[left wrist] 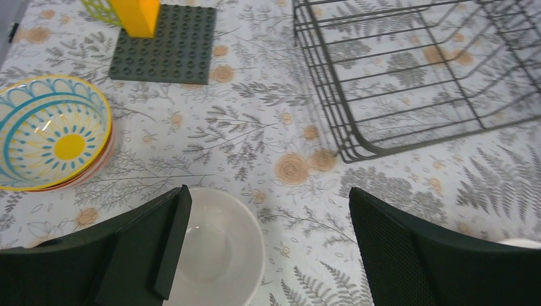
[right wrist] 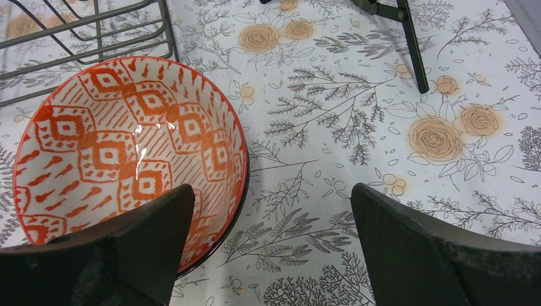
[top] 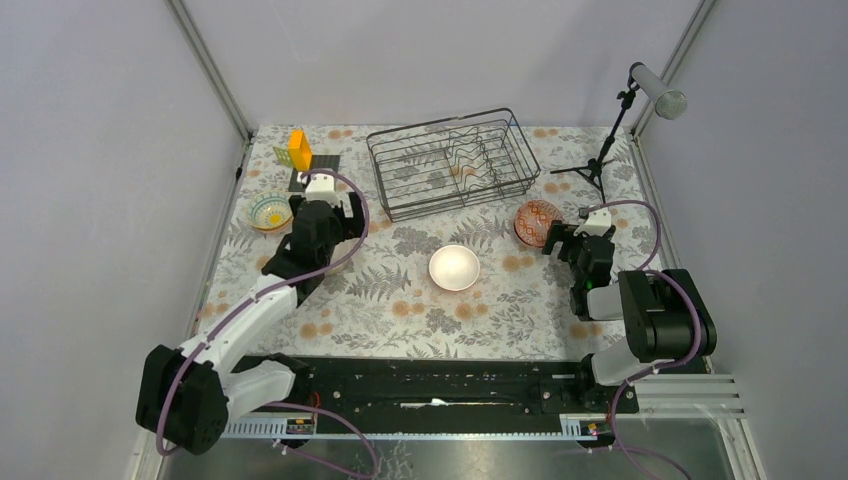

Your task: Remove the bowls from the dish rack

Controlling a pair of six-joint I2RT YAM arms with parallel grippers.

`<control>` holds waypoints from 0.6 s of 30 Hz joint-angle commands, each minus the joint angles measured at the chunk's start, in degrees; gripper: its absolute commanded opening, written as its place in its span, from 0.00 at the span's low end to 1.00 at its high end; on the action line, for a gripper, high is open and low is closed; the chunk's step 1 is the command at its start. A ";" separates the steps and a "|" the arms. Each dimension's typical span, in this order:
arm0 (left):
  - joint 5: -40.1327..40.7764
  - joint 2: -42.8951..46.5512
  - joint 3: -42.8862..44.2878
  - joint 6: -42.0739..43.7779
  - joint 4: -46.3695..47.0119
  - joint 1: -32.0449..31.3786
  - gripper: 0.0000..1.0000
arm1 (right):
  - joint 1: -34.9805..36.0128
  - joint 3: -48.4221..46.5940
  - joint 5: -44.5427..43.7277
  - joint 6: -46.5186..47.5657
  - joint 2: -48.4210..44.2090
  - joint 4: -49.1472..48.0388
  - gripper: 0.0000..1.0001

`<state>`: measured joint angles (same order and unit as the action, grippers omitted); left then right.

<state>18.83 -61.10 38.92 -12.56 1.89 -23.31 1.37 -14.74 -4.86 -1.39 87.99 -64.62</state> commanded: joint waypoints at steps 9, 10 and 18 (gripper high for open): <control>1.22 -6.42 -8.20 -0.80 17.65 15.48 0.99 | -0.31 0.09 -1.00 0.51 0.43 -3.66 1.00; -0.61 -6.73 -10.07 -1.53 20.65 17.31 0.99 | -0.33 0.07 -0.99 0.51 0.43 -3.67 1.00; -9.15 -16.11 -16.88 2.96 41.91 21.77 0.99 | -0.31 0.13 -1.00 0.51 0.39 -3.67 1.00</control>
<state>15.51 -74.13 22.48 -13.67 27.86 -1.52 1.37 -14.74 -4.97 -1.39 88.14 -65.01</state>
